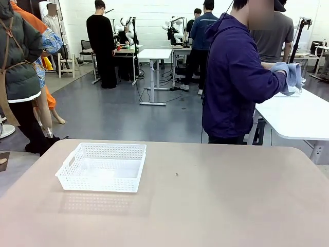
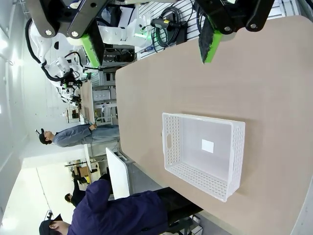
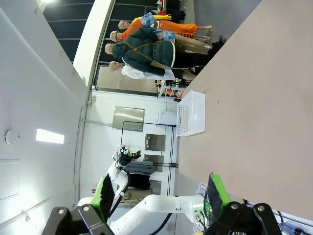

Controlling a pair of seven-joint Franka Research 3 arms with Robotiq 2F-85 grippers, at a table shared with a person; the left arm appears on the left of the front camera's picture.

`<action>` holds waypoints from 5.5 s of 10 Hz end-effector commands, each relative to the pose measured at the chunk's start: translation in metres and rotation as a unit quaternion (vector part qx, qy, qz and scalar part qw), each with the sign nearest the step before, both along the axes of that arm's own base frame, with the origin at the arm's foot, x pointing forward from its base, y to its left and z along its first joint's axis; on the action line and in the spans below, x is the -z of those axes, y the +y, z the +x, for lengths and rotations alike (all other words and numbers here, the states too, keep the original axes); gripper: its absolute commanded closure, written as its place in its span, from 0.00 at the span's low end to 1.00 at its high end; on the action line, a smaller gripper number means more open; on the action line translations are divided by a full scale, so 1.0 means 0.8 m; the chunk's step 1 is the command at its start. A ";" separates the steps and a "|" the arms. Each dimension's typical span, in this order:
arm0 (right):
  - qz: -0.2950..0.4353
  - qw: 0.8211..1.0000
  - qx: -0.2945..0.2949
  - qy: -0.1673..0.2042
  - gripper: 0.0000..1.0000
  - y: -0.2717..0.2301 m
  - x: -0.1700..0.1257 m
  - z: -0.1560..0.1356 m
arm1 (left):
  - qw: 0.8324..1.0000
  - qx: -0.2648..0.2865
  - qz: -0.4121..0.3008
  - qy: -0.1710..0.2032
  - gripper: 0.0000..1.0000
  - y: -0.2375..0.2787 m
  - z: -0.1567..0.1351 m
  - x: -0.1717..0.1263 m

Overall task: Clean and organize the cups into the basket.
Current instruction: Pick up the Organizing basket and move it to the center of the table, then pick up the Reusable plastic cup from the right side of the table and place it inside the Organizing basket.

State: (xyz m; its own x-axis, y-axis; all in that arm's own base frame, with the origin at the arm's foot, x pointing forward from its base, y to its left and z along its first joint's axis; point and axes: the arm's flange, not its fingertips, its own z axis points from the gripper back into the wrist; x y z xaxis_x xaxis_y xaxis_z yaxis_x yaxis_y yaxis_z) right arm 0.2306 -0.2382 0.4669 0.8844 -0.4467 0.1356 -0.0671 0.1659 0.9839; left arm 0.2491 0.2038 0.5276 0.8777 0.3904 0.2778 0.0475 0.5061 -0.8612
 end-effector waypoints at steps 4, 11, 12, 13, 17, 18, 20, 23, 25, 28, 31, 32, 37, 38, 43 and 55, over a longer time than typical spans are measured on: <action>0.004 1.000 0.000 -0.013 0.00 -0.002 -0.002 0.002 | 1.000 0.002 -0.004 -0.013 0.00 0.002 0.001 -0.001; 0.004 1.000 0.000 -0.013 0.00 -0.002 -0.002 0.002 | 1.000 0.002 -0.004 -0.013 0.00 0.002 0.001 -0.001; 0.004 1.000 0.000 -0.013 0.00 -0.002 -0.002 0.002 | 1.000 0.002 -0.004 -0.013 0.00 0.002 0.001 -0.001; 0.004 1.000 0.000 -0.013 0.00 -0.002 -0.002 0.002 | 1.000 0.002 -0.004 -0.013 0.00 0.002 0.001 -0.001; 0.004 1.000 0.000 -0.013 0.00 -0.002 -0.002 0.002 | 1.000 0.002 -0.004 -0.013 0.00 0.002 0.001 -0.001; 0.004 1.000 0.000 -0.013 0.00 -0.002 -0.002 0.002 | 1.000 0.002 -0.004 -0.013 0.00 0.002 0.001 -0.001; 0.004 1.000 0.000 -0.013 0.00 -0.002 -0.002 0.002 | 1.000 0.002 -0.004 -0.013 0.00 0.002 0.001 -0.001; 0.004 1.000 0.000 -0.013 0.00 -0.002 -0.002 0.002 | 1.000 0.002 -0.004 -0.013 0.00 0.002 0.001 -0.001; 0.004 1.000 0.000 -0.013 0.00 -0.002 -0.002 0.002 | 1.000 0.002 -0.004 -0.013 0.00 0.002 0.001 -0.001; 0.004 1.000 0.000 -0.013 0.00 -0.002 -0.002 0.002 | 1.000 0.002 -0.004 -0.013 0.00 0.002 0.001 -0.001; 0.004 1.000 0.000 -0.013 0.00 -0.002 -0.002 0.002 | 1.000 0.002 -0.004 -0.013 0.00 0.002 0.001 -0.001; 0.004 1.000 0.000 -0.013 0.00 -0.002 -0.002 0.002 | 1.000 0.002 -0.004 -0.013 0.00 0.002 0.001 -0.001; 0.004 1.000 0.000 -0.013 0.00 -0.002 -0.002 0.002 | 1.000 0.002 -0.004 -0.013 0.00 0.002 0.001 -0.001; 0.004 1.000 0.000 -0.013 0.00 -0.002 -0.002 0.002 | 1.000 0.002 -0.004 -0.013 0.00 0.002 0.001 -0.001; 0.004 1.000 0.000 -0.013 0.00 -0.002 -0.002 0.002 | 1.000 0.002 -0.004 -0.013 0.00 0.002 0.001 -0.001; 0.004 1.000 0.000 -0.013 0.00 -0.002 -0.002 0.002 | 1.000 0.002 -0.004 -0.013 0.00 0.002 0.001 -0.001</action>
State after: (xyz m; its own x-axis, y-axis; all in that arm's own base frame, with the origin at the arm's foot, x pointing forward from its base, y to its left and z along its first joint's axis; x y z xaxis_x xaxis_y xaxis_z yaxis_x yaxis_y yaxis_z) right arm 0.2307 -0.2380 0.4670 0.8846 -0.4461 0.1359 -0.0673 0.1662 0.9838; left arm 0.2495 0.2033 0.5287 0.8753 0.3951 0.2788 0.0489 0.5013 -0.8639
